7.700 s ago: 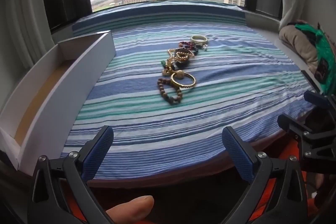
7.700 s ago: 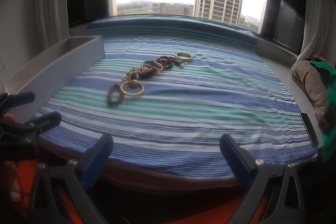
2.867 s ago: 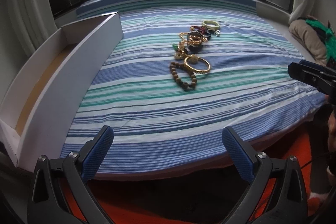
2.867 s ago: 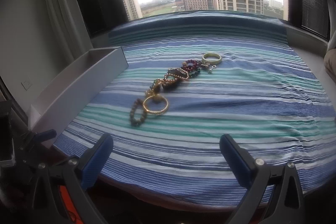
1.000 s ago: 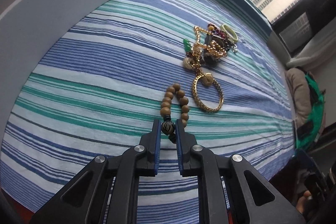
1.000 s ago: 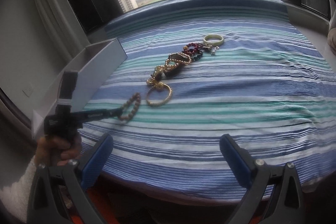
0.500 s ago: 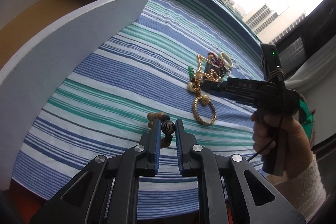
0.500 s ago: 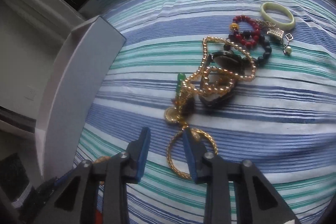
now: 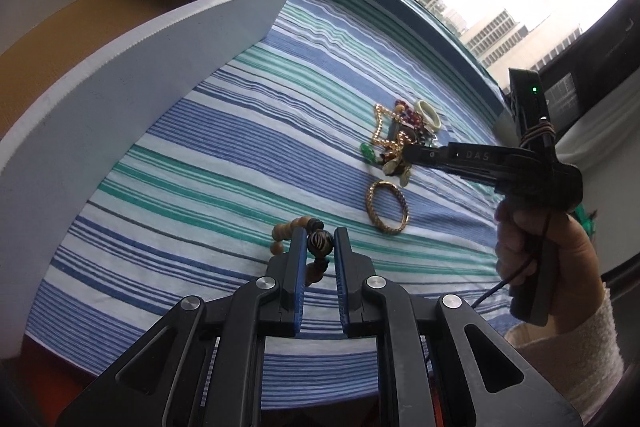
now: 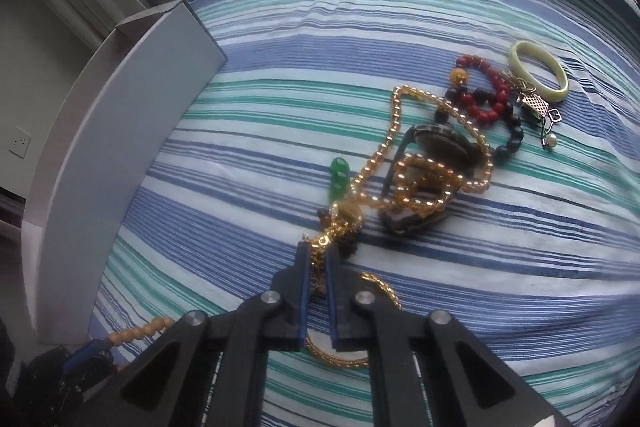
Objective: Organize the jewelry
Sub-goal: 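Lift the wooden bead bracelet with the left tool while the right tool grasps the gold chain with green pendant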
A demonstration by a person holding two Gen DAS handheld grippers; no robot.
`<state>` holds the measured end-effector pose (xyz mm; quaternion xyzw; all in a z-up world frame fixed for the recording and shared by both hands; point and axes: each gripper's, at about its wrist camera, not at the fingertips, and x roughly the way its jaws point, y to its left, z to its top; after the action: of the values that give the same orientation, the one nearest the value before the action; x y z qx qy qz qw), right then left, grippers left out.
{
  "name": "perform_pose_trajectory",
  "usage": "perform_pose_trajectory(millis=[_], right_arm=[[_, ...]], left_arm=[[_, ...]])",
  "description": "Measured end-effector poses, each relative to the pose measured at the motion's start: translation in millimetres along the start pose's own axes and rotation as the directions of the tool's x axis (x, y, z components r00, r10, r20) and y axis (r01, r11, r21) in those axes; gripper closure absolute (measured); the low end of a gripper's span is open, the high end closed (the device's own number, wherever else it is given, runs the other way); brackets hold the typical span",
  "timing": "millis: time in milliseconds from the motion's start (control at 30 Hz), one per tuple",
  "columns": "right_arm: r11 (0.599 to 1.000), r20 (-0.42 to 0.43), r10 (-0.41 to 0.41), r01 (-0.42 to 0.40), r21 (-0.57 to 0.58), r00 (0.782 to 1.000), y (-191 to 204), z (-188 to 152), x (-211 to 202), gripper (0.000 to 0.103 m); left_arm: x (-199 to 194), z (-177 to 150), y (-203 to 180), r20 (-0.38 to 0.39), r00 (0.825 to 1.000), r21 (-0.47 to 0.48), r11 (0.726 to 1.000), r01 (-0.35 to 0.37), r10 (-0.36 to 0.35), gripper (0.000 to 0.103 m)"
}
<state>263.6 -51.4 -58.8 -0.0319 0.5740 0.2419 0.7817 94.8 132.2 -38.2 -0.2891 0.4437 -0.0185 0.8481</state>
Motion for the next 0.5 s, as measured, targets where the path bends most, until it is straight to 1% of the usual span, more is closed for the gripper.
perform_pose_trajectory(millis=[100, 233, 300, 333, 400, 467, 500], right_arm=[[0.999, 0.051, 0.034, -0.033, -0.019, 0.998, 1.2, 3.2, -37.4, 0.096], [0.997, 0.087, 0.07, -0.067, -0.046, 0.994, 9.0, 7.0, -69.8, 0.096], [0.995, 0.101, 0.057, -0.049, -0.082, 0.993, 14.1, 6.1, -78.9, 0.096], [0.995, 0.093, 0.042, -0.033, -0.097, 0.995, 15.8, 5.3, -78.2, 0.096], [0.993, 0.028, 0.04, -0.037, -0.114, 0.999, 14.9, 2.1, -64.4, 0.096], [0.988, -0.051, -0.063, 0.055, -0.146, 0.997, 8.4, -8.4, -40.5, 0.096], [0.988, -0.084, -0.078, 0.066, -0.137, 0.993, 1.8, -13.5, -31.1, 0.096]], left_arm=[[-10.1, 2.8, -4.3, 0.019, 1.0, 0.005, 1.0, 0.005, -0.005, 0.092], [-21.0, 5.5, -9.3, 0.034, 0.999, 0.021, 1.0, 0.002, -0.003, 0.092], [-23.6, 5.6, -9.7, 0.039, 0.999, 0.025, 1.0, -0.007, 0.006, 0.092], [-23.5, 5.4, -9.0, 0.039, 0.999, 0.024, 1.0, -0.011, 0.01, 0.092], [-21.9, 3.8, -7.3, 0.033, 0.999, 0.02, 1.0, -0.015, 0.014, 0.092], [-21.6, 1.2, -7.1, 0.027, 1.0, 0.022, 1.0, -0.016, 0.015, 0.092], [-21.4, -0.1, -6.9, 0.026, 1.0, 0.025, 1.0, -0.018, 0.017, 0.092]])
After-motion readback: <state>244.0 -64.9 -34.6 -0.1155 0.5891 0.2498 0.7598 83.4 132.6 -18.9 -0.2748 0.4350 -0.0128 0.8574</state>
